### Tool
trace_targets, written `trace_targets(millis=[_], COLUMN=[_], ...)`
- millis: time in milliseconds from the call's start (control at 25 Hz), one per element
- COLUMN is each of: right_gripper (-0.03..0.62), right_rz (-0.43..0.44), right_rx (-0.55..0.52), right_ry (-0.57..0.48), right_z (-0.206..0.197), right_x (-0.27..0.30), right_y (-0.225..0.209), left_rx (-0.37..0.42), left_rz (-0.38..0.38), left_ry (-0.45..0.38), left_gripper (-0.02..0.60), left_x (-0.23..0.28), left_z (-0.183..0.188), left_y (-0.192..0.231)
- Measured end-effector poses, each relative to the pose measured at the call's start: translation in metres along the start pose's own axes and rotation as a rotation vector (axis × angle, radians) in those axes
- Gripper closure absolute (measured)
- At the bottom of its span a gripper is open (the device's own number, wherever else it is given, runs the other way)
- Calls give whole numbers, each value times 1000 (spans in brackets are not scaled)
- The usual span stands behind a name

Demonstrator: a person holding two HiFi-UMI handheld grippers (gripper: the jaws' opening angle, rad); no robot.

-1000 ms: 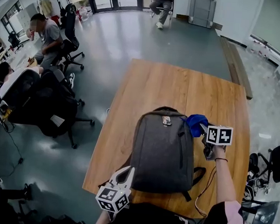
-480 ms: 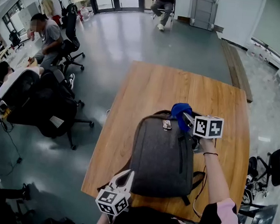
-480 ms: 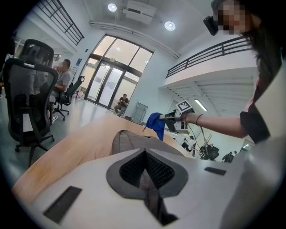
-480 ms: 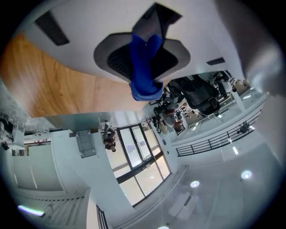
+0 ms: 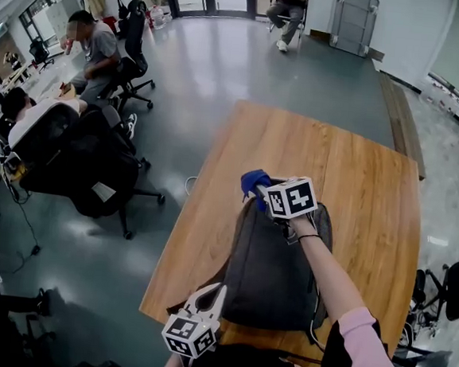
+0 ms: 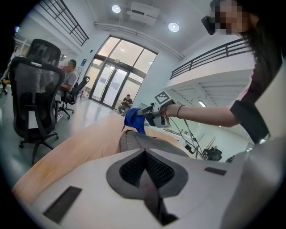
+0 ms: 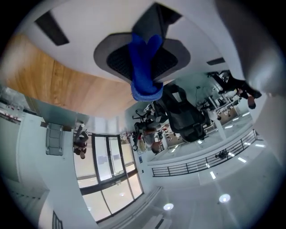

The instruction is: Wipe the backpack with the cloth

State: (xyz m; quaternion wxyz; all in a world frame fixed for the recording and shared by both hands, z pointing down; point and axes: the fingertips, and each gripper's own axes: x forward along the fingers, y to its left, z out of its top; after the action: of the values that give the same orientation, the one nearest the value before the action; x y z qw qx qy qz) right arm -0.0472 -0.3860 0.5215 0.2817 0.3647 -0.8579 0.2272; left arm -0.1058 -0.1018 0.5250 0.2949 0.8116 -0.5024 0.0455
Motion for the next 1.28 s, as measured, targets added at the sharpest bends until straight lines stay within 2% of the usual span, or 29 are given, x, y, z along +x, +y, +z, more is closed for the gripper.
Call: trace_targets(millis=[160,320,600,960,1280], right_gripper=[477,477,477,477,477], right_rz=[-12,-66,-186,-354,-434], right_rx=[-112,-173,-131,-27,86], right_ry=[73,116,152,169,144], right_z=[-10,-24,-44,-75,-105], right_x=[28,33,6,-65,-112], right_y=[10,-7,-71,-164,-204], left_rx=[-8,-12,1,23,40], left_rz=[11,19,11,-10,-7], left_ry=[2,3,1,-1,-7], left_gripper=[583,583,583,583,583], left_x=[-1,-1,6,12,2], left_z=[-1,-2,4,8,5], left_y=[5,11,16,1,-11])
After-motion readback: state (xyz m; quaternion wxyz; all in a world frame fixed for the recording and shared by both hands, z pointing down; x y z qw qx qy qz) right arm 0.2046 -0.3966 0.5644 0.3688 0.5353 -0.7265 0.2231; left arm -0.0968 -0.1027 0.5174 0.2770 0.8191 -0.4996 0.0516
